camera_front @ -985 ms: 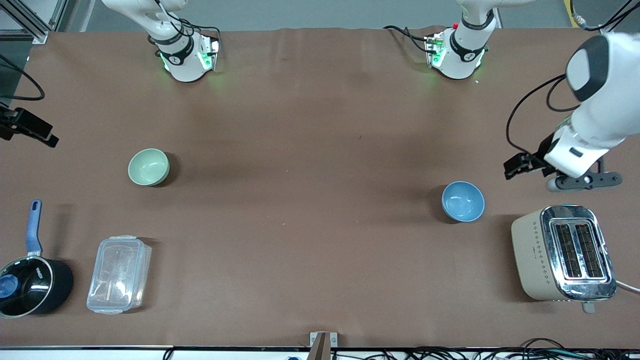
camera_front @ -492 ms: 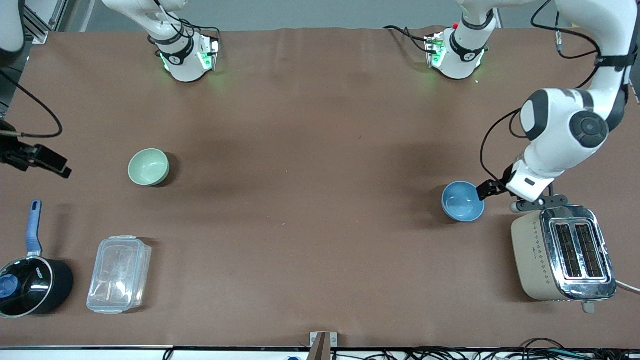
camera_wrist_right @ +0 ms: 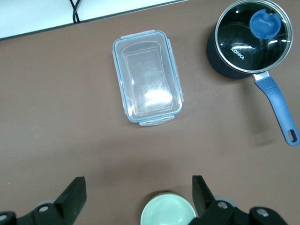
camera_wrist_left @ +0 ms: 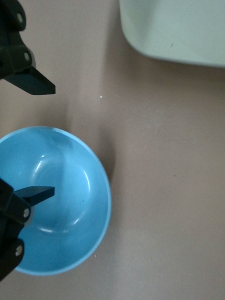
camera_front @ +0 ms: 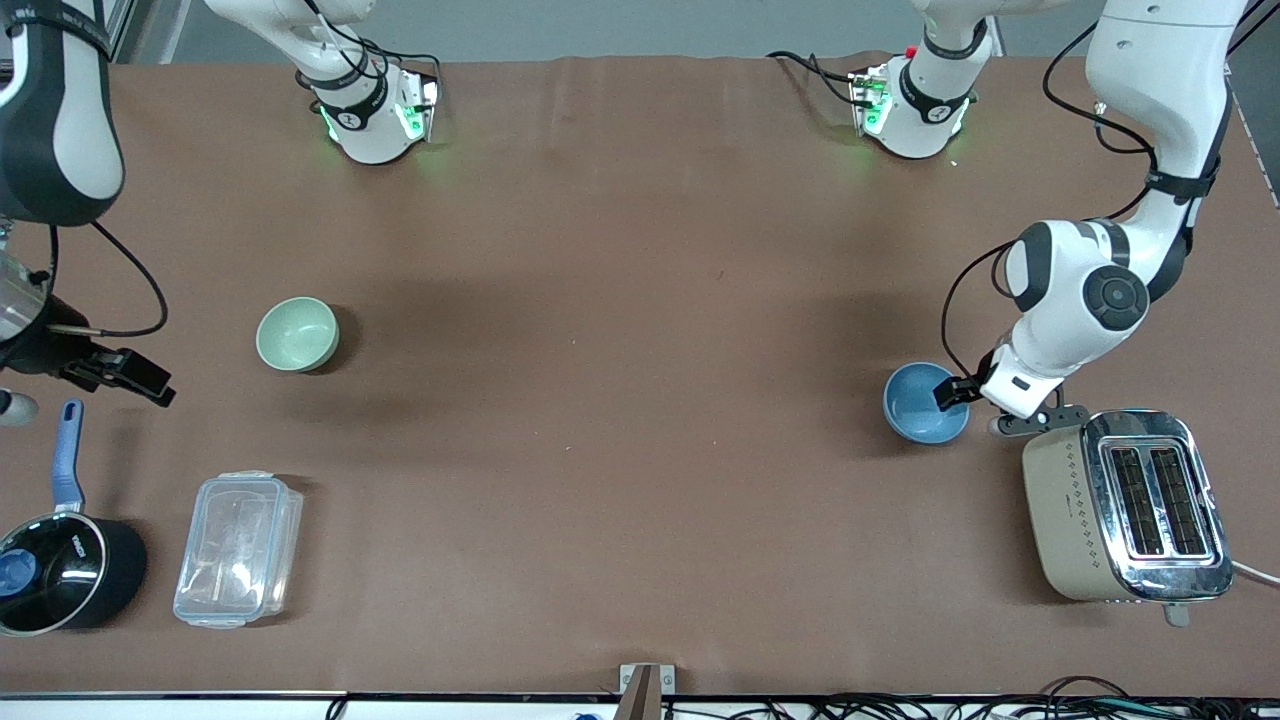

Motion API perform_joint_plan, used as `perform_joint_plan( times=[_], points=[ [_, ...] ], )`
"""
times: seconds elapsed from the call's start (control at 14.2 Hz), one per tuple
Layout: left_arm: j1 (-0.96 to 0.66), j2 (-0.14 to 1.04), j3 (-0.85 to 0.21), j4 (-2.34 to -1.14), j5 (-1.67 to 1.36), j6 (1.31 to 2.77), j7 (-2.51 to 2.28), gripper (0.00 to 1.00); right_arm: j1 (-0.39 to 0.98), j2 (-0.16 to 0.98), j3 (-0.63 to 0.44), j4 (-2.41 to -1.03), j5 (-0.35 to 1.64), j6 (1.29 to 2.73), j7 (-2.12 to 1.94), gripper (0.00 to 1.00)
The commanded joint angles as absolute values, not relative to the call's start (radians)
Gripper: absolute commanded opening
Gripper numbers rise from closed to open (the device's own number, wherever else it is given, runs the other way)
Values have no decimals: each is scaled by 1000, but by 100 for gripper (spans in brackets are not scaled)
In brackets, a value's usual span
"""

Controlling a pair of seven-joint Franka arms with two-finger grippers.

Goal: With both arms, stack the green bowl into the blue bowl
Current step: 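Grasp the blue bowl rim while the right gripper reaches the green bowl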

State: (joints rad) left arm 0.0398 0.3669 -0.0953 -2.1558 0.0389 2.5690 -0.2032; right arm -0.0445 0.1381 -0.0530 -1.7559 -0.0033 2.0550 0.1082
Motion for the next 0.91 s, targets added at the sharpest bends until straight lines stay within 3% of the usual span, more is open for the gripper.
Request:
perform_joint_plan(
  times=[0.0,0.28,0.56,0.84],
  points=[
    [41,379,-97,-2155,60,2574,-207,37,-69,124,-46,-1868,11,2141,74,99],
    [41,394,-100,-2146,60,2571,-215,2,-115,117,-46,-2005,11,2151,-50,98],
    [34,357,-129,-2077,58,2489,-222,0,-135,115,-48,-2175,8,2239,-110,98],
    [28,362,-286,-1896,46,2286,-351,0,-173,127,-46,-2318,8,2400,-184,98]
  ],
)
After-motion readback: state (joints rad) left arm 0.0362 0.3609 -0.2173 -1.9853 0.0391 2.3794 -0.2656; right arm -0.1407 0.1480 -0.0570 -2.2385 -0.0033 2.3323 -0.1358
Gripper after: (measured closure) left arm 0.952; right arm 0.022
